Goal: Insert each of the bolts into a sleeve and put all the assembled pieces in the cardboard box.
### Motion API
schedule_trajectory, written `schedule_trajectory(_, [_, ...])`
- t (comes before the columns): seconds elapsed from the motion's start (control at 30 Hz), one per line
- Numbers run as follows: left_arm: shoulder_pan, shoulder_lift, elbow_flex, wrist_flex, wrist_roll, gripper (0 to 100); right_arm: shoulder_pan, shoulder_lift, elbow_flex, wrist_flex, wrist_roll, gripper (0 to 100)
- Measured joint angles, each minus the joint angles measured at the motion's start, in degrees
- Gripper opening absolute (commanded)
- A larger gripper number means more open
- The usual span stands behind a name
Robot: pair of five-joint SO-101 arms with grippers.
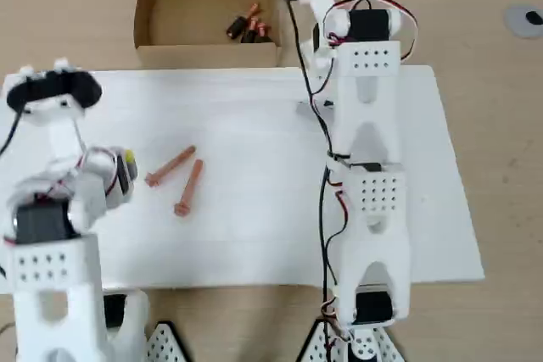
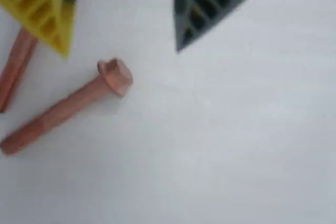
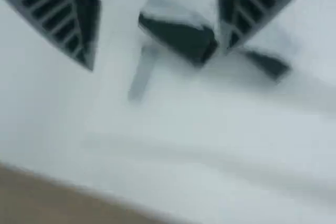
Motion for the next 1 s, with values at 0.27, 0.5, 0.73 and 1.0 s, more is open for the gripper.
schedule_trajectory(0.27, [0.0, 10.6, -9.8, 10.3, -0.1, 14, 0.0, -1.4, 8.3, 0.0, -0.9, 19.3])
schedule_trajectory(0.5, [0.0, 11.7, -13.3, 16.7, 3.3, 14, 3.3, -1.5, 17.1, 0.0, -7.4, 19.4])
schedule_trajectory(0.73, [0.0, 11.8, -13.5, 18.5, 4.8, 14, 5.5, -1.5, 18.5, 0.0, -7.7, 19.4])
schedule_trajectory(1.0, [0.0, 11.8, -13.5, 20.6, 4.8, 12, 5.5, 0.1, 18.5, -0.2, -6.0, 19.3])
